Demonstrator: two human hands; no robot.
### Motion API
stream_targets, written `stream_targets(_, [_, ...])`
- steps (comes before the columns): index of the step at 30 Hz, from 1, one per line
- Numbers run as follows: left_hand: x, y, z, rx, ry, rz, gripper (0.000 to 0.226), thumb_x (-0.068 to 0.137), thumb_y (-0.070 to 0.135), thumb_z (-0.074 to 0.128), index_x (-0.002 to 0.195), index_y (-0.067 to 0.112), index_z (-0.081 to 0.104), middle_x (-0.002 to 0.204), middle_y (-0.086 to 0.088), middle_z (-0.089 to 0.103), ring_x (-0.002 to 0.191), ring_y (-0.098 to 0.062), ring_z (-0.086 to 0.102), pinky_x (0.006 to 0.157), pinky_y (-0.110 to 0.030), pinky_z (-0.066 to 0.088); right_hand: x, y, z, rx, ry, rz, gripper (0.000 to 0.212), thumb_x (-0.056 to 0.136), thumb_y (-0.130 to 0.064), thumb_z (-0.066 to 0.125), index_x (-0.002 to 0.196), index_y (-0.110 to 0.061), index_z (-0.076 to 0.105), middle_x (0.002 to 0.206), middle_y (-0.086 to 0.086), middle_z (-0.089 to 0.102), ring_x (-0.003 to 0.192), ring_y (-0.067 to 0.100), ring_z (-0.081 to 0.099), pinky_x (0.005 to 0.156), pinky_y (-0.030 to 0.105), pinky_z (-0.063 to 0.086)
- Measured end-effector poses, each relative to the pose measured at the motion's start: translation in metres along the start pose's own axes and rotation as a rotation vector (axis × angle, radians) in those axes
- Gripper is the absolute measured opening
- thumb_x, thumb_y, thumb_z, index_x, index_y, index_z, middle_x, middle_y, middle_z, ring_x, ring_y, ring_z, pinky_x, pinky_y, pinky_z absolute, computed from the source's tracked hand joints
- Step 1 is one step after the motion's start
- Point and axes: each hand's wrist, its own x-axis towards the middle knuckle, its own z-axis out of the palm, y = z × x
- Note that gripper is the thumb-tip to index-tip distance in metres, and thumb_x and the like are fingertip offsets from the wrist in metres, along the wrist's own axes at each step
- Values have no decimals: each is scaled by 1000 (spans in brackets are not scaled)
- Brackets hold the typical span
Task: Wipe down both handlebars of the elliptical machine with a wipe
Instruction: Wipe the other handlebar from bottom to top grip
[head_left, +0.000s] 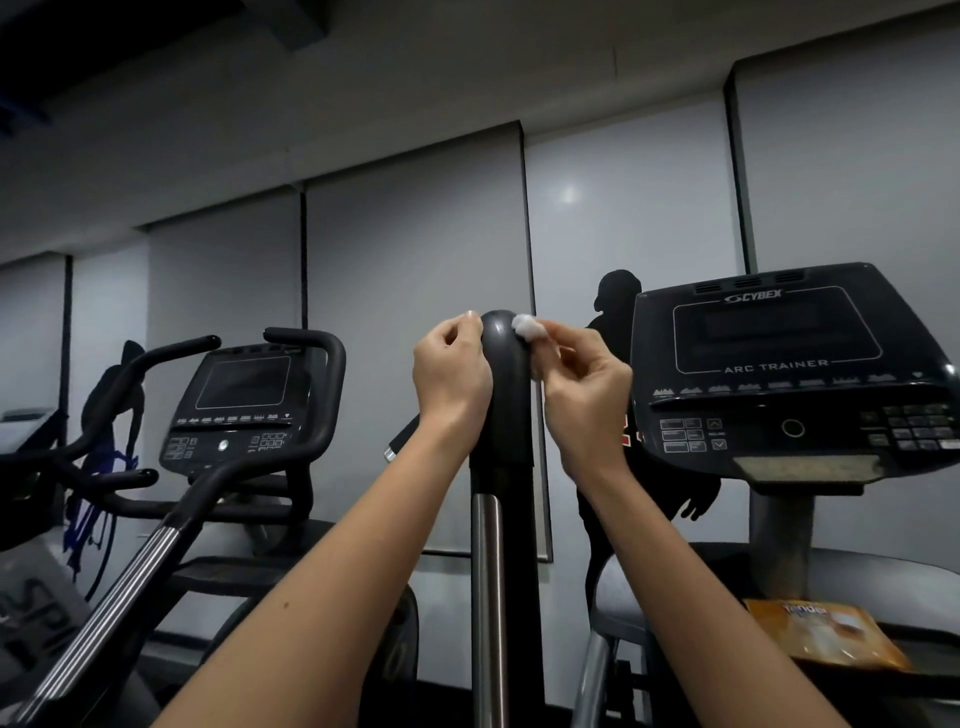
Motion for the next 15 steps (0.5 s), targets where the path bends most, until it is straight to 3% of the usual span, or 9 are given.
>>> stream_targets(4, [1, 0, 0, 8, 8, 11, 38, 94, 23, 47, 77, -8, 60, 72, -10, 44, 68, -20, 41, 65, -33, 37, 27, 23, 11, 41, 65, 81, 11, 87, -7, 64, 89, -16, 72, 102, 21, 67, 74, 9, 65, 67, 16, 52])
stream_targets(9, [-1, 2, 1, 11, 2, -1, 38, 95, 23, 46, 82, -10, 59, 72, -11, 44, 68, -21, 42, 64, -33, 37, 35, 42, 17, 80, 129, 233, 16, 89, -5, 60, 101, 1, 68, 73, 3, 64, 61, 4, 58, 65, 15, 53])
stream_targets(12, [-2, 4, 0, -3, -4, -19, 34, 95, 23, 47, 82, -4, 62, 73, -10, 43, 68, -20, 40, 64, -32, 36, 35, 53, 20, 138, 164, 345, 18, 91, -1, 56, 104, 5, 65, 74, 2, 64, 65, 10, 60, 70, 21, 54])
stream_targets(15, [-3, 4, 0, -3, -8, -16, 28, 95, 22, 46, 79, 4, 61, 73, -8, 42, 68, -19, 38, 63, -32, 35, 31, 64, 25, 175, 193, 451, 17, 90, 0, 57, 103, 7, 66, 72, 6, 62, 60, 11, 56, 58, 19, 52])
